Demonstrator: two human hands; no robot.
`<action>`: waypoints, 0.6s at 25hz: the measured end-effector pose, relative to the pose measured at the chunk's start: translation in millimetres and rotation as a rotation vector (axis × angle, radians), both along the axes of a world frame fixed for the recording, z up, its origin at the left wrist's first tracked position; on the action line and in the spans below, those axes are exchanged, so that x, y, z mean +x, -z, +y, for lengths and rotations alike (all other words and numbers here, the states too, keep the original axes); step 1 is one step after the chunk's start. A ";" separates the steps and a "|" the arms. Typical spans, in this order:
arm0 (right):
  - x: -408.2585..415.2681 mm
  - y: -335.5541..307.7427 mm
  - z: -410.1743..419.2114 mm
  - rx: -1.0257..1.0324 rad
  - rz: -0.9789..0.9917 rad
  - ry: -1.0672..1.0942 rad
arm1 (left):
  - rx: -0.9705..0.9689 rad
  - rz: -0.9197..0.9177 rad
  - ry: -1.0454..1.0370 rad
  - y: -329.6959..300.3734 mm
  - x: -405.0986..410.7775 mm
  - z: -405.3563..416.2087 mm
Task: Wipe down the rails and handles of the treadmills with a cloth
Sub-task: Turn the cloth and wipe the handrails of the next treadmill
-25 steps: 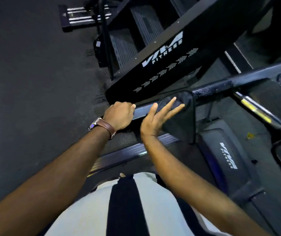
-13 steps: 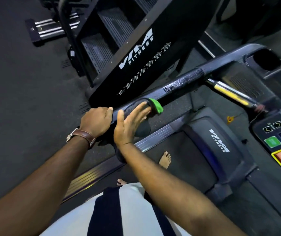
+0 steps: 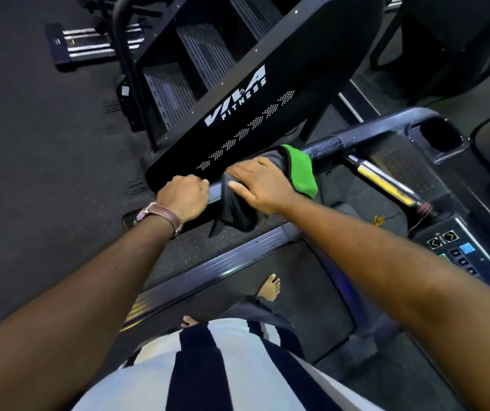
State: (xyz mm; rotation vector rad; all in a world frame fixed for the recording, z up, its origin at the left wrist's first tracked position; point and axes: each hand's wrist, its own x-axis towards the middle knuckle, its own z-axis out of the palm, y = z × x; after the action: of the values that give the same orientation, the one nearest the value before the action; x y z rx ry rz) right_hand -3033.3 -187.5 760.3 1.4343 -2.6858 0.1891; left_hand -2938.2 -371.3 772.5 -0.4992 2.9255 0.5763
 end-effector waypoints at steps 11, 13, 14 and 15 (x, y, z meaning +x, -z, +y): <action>-49.3 -26.0 -19.7 0.371 -0.336 0.097 | -0.016 0.059 0.044 9.0 -9.9 15.7; -38.3 -17.6 26.7 0.137 -0.049 0.075 | -0.016 0.048 0.044 11.9 -11.8 15.7; -43.5 -15.3 36.5 0.122 0.021 0.163 | -0.015 0.030 0.036 11.4 -14.2 17.0; -54.9 -17.1 32.6 0.197 -0.046 0.308 | -0.021 0.001 0.031 11.3 -17.8 18.2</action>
State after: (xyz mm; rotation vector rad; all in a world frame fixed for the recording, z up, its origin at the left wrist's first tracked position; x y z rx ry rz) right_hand -3088.2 -154.9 777.4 1.0453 -2.9872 -0.0684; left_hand -2956.0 -353.1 761.2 -0.4550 2.9373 0.5426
